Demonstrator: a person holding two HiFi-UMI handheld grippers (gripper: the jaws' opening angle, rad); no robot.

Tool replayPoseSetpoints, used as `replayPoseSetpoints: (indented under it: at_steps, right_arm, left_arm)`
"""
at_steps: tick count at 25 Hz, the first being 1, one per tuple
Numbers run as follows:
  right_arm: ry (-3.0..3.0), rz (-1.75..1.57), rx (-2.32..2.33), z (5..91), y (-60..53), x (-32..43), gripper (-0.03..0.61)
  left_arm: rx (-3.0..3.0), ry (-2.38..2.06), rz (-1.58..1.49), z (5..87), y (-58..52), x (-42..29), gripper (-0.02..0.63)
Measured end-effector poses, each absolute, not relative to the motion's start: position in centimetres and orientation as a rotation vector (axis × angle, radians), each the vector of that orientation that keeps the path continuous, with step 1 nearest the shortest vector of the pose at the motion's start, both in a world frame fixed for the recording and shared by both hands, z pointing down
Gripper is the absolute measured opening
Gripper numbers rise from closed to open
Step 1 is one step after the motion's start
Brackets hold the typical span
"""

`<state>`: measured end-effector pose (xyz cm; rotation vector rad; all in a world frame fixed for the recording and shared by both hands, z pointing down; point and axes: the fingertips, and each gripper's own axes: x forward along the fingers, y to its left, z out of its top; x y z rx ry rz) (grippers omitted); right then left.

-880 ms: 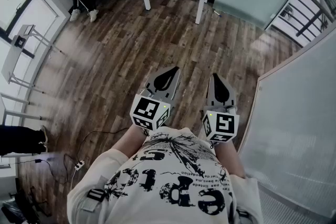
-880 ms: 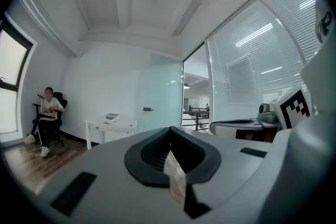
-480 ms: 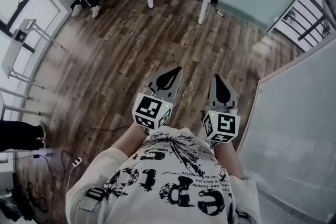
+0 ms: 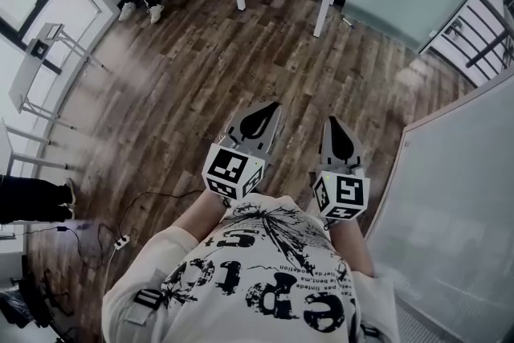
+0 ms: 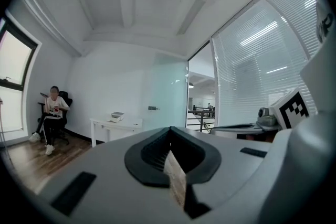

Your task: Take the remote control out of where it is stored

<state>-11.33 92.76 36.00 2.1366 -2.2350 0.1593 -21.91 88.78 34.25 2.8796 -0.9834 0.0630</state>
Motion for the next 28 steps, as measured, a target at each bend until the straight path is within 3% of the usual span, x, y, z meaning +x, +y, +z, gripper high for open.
replayPoseSetpoints:
  at_steps: [11,28]
  right_arm:
    - [-2.293,0.235,2.092,37.3,88.2,-13.8,0.0]
    - [-2.149,0.304,2.156,37.7,64.7,-23.0,0.0]
  left_arm:
    - [2.831,-1.086,0.115,35.5,84.9,-26.1,0.008]
    - [2.799,-0.982,0.047,35.1,60.0,-37.0,0.009]
